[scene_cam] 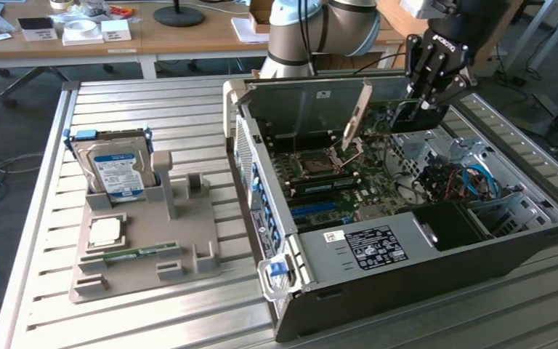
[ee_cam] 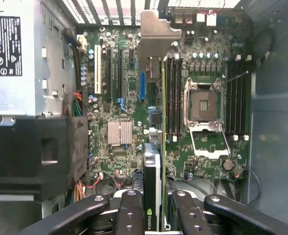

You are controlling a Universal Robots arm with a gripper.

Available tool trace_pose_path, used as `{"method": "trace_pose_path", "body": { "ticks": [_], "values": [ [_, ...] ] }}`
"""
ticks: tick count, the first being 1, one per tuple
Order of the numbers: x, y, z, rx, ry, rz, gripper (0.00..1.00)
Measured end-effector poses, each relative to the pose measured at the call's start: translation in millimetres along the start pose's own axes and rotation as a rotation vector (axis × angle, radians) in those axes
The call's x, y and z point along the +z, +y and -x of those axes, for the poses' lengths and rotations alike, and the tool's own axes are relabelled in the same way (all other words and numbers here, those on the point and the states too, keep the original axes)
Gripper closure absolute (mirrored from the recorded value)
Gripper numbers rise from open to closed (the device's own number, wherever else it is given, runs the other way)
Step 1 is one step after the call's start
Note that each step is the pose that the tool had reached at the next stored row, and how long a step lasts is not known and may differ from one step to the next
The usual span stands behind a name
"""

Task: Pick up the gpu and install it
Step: 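Insert the gpu into the slot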

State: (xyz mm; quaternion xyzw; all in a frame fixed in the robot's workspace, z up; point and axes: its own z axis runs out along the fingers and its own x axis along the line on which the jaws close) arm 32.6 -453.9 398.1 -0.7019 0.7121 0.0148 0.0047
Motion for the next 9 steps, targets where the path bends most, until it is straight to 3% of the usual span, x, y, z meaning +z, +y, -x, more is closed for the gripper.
{"method": "trace_pose_path", "body": {
  "ticks": [9],
  "values": [
    [13.2, 12.9, -0.5, 0.000, 0.0003, 0.0000, 0.73]
  ]
}}
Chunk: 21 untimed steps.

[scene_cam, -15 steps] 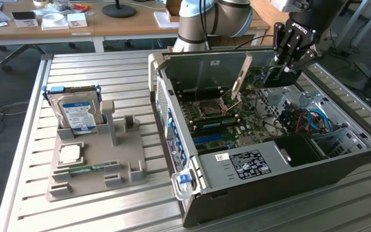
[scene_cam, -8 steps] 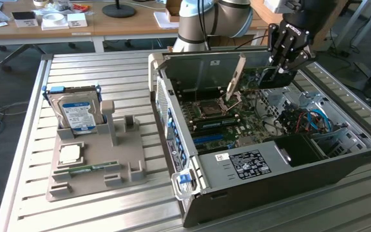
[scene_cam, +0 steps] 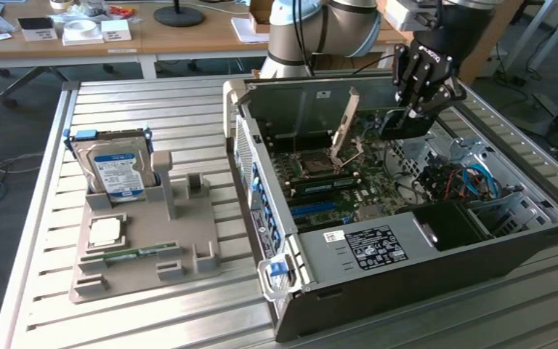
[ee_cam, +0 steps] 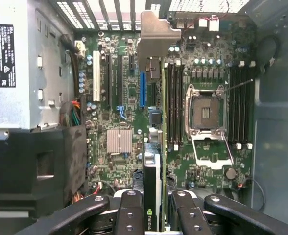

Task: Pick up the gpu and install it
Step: 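Insert the gpu into the slot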

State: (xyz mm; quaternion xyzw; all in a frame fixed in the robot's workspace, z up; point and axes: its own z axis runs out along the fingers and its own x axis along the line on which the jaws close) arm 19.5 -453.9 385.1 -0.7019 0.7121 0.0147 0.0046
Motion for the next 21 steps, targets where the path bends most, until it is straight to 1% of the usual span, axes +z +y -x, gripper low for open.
{"method": "trace_pose_path", "body": {
  "ticks": [4, 10, 21],
  "values": [
    [4.2, 3.5, -0.1, 0.000, 0.0000, 0.0000, 0.73],
    [4.9, 3.5, -0.2, 0.000, -0.0003, 0.0000, 0.73],
    [16.2, 5.0, -0.5, 0.000, -0.0001, -0.0008, 0.73]
  ]
}}
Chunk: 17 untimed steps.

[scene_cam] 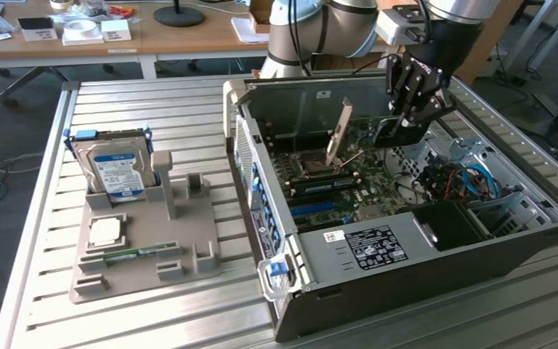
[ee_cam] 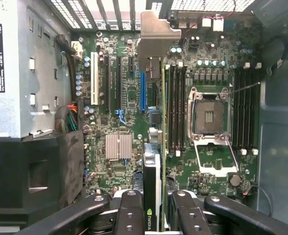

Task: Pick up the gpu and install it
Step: 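Insert the gpu into the slot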

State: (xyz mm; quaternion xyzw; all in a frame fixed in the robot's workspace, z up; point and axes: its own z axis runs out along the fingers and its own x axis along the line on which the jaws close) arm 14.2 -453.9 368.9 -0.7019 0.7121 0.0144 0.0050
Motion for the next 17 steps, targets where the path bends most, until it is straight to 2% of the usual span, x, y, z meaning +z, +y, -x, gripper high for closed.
{"method": "trace_pose_path", "body": {
  "ticks": [3, 7, 10, 17],
  "values": [
    [1.5, 1.5, -0.1, 0.000, -0.0003, -0.0021, 0.73],
    [1.9, 1.9, -0.1, 0.000, -0.0034, -0.0029, 0.73],
    [2.6, 3.7, -0.1, 0.000, -0.0069, -0.0060, 0.73],
    [10.4, 9.4, -0.4, 0.000, -0.0074, -0.0075, 0.73]
  ]
}}
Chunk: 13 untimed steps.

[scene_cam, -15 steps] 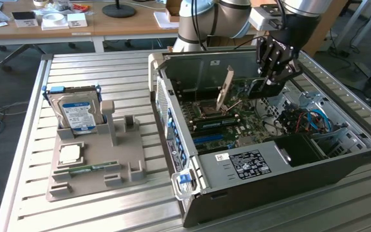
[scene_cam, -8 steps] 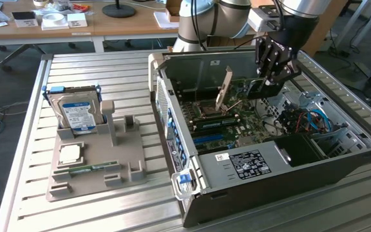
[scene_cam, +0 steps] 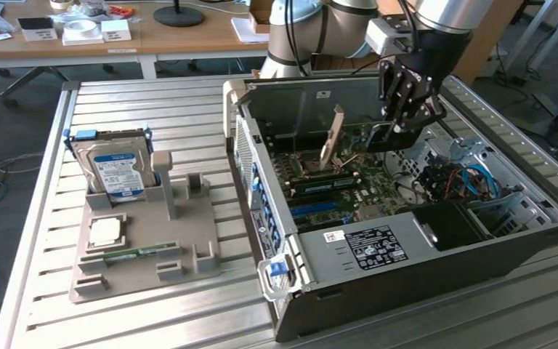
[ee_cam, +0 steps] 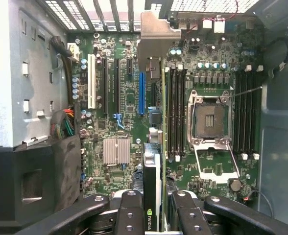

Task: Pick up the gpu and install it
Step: 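Insert the gpu into the slot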

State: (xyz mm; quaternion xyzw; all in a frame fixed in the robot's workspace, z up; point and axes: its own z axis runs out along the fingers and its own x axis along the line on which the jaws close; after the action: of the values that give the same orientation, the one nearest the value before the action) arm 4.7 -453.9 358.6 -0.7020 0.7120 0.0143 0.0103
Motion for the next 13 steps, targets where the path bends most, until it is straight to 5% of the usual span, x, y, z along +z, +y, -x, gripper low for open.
{"method": "trace_pose_path", "body": {
  "ticks": [13],
  "values": [
    [13.3, 7.2, -0.4, 0.000, 0.0002, -0.0003, 0.73]
  ]
}}
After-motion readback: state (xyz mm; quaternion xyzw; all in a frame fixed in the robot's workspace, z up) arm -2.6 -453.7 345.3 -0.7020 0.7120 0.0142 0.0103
